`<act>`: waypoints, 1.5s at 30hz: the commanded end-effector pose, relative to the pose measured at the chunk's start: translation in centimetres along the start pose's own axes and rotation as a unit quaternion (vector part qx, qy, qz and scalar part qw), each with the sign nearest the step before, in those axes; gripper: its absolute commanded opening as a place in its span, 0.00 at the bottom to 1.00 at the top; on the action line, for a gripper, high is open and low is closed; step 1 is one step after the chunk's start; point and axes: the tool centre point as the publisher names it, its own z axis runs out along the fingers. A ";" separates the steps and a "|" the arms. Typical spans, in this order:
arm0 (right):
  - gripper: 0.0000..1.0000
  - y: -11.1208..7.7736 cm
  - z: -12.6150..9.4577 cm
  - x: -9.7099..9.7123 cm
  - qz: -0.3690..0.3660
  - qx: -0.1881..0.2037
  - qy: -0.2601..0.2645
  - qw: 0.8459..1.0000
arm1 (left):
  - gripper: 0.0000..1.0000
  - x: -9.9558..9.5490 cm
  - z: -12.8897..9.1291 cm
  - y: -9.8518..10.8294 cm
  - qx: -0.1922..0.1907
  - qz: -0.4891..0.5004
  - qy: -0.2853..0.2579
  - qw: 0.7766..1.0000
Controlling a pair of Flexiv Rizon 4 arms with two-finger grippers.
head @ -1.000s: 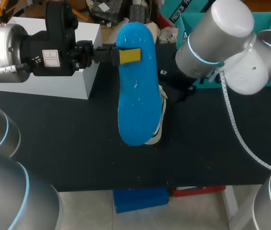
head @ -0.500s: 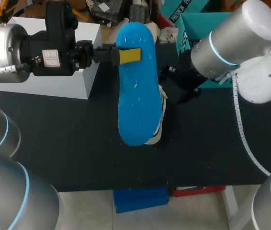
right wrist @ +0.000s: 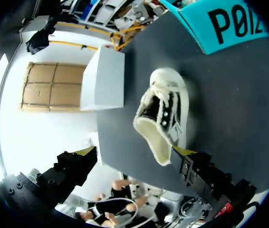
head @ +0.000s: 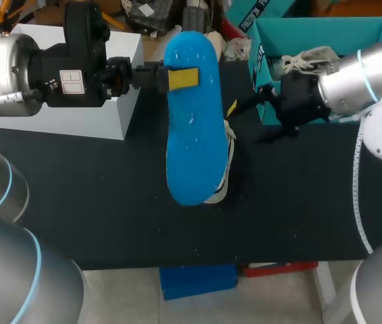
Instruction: Take the shoe out of the shoebox, open the shoe tongue, remove and reinsert the insole, then place the shoe into the shoebox
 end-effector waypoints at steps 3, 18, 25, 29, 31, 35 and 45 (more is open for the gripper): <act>1.00 0.4 -0.3 -0.3 -0.005 0.030 0.257 0.966 | 0.00 0.1 0.0 0.0 -0.001 -0.001 -0.001 1.000; 1.00 0.1 -0.5 0.3 -0.009 0.021 0.280 0.960 | 0.00 0.1 0.0 0.0 -0.001 -0.001 -0.001 1.000; 1.00 -0.1 -0.6 0.4 -0.011 0.016 0.268 0.963 | 0.00 0.1 0.0 0.0 -0.001 -0.001 -0.001 1.000; 1.00 -0.1 -0.7 0.5 -0.009 0.011 0.257 0.966 | 0.00 0.1 0.0 0.0 -0.001 -0.001 -0.001 1.000; 1.00 -0.1 -0.7 0.5 -0.009 0.011 0.257 0.966 | 0.00 0.1 0.0 0.0 -0.001 -0.001 -0.001 1.000; 1.00 -0.1 -0.7 0.5 -0.009 0.011 0.257 0.966 | 0.00 -0.3 0.6 0.3 0.014 0.036 0.017 0.999; 1.00 -0.1 -0.7 0.5 -0.009 0.011 0.257 0.966 | 0.00 -3.2 2.8 4.9 0.011 0.219 0.049 0.975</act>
